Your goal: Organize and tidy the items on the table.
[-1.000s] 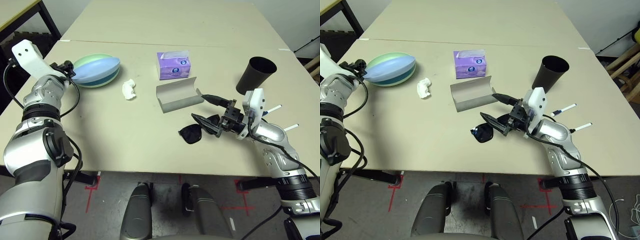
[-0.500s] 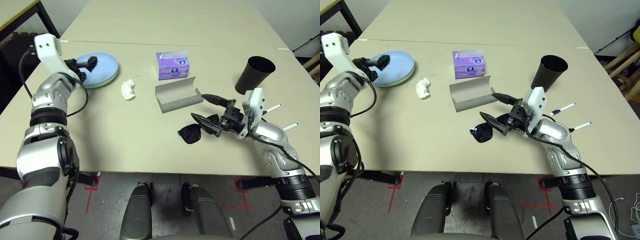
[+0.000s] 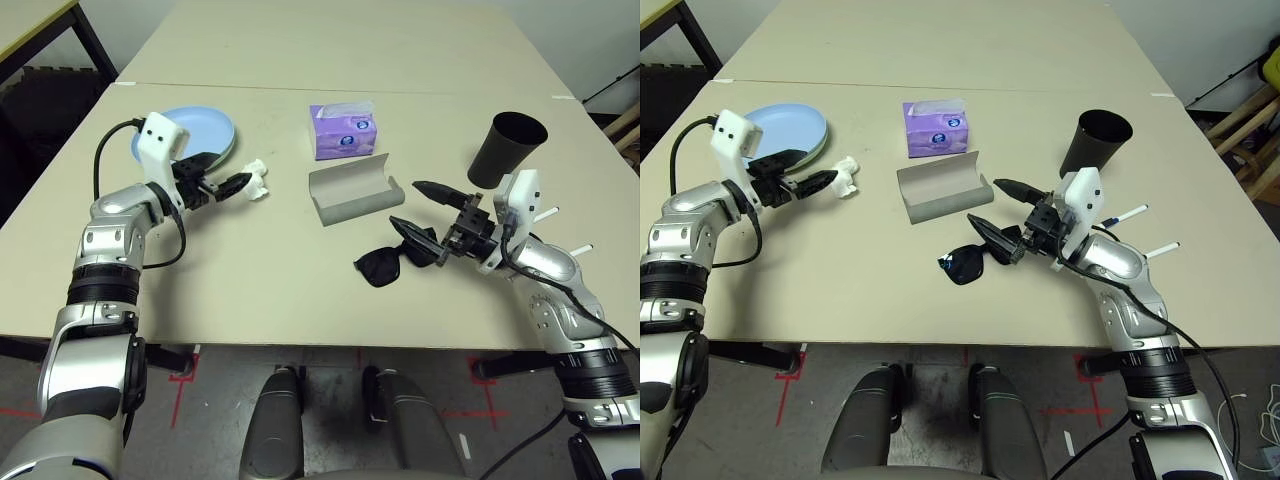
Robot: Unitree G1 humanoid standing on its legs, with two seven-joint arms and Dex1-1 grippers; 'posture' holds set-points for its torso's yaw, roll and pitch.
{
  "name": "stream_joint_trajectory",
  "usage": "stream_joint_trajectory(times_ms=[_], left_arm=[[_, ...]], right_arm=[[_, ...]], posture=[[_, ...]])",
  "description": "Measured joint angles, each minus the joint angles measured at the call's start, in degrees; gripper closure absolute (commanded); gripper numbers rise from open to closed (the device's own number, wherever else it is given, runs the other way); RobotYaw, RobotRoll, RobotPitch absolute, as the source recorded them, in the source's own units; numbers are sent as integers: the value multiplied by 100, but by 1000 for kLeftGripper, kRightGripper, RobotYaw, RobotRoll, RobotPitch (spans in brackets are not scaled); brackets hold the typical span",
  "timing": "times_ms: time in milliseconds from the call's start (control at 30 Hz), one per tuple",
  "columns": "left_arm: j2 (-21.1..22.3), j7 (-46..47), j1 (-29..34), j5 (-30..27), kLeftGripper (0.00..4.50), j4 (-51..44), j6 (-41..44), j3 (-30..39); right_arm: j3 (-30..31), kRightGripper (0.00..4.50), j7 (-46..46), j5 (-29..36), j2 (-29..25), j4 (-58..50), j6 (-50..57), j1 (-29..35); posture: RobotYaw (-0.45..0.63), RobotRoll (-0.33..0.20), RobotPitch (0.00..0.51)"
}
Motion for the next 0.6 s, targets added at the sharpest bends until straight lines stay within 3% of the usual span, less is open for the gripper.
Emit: stream_joint_trajectory(times_ms=[300, 600], left_arm=[[-100, -64, -161, 247, 47, 222, 1, -245], [-476, 160, -483, 332, 47, 451, -82, -253]], right_arm=[[0, 0, -46, -1, -1, -60, 78, -4], [-1, 0, -393, -150, 18, -87, 136, 14]], posture=[[128, 0, 163], [130, 0, 166]])
